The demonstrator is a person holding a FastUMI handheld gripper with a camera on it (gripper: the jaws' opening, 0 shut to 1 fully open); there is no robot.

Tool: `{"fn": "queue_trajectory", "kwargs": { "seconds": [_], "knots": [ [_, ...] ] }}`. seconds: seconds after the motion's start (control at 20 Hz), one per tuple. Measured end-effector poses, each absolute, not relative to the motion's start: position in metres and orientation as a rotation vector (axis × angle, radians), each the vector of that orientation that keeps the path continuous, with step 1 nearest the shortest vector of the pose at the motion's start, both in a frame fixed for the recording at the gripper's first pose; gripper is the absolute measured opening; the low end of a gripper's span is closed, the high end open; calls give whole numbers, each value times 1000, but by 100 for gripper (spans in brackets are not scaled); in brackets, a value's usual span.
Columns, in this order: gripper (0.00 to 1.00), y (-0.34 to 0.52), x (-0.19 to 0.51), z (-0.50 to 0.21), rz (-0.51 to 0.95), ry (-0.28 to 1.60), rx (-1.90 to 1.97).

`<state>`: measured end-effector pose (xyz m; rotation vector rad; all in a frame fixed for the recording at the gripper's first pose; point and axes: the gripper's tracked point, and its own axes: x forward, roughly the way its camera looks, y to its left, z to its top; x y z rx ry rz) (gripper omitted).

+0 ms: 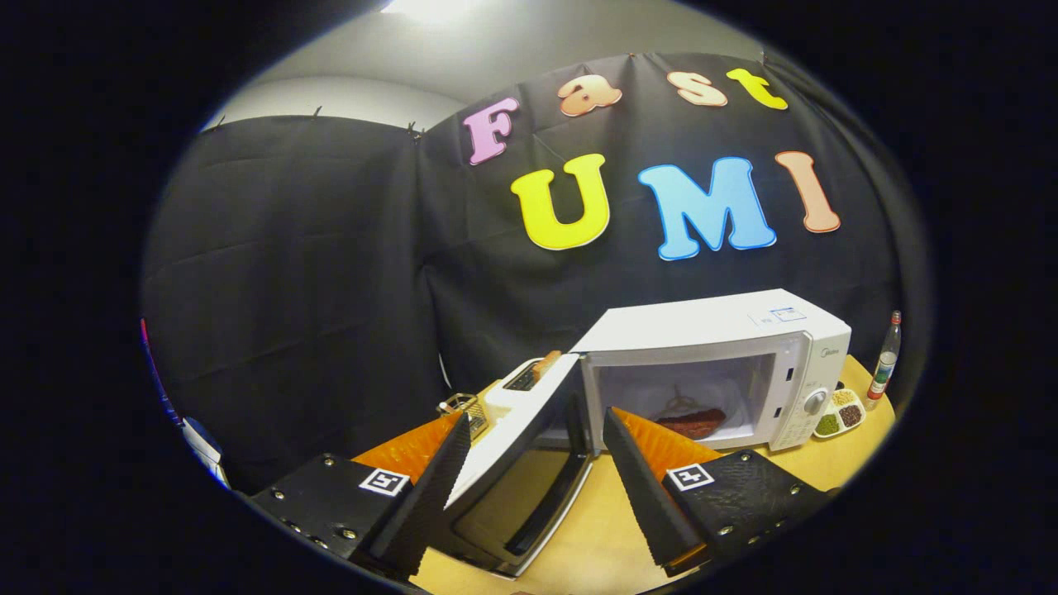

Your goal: Open the microwave, put the food inside, and close the microwave door.

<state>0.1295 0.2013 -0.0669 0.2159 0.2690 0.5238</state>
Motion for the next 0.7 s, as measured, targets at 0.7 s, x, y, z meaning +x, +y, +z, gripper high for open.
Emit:
{"fn": "queue_trajectory", "kwargs": {
  "seconds": [0.7],
  "knots": [
    [98, 315, -1, -56, 796, 254, 134]
  ]
}}
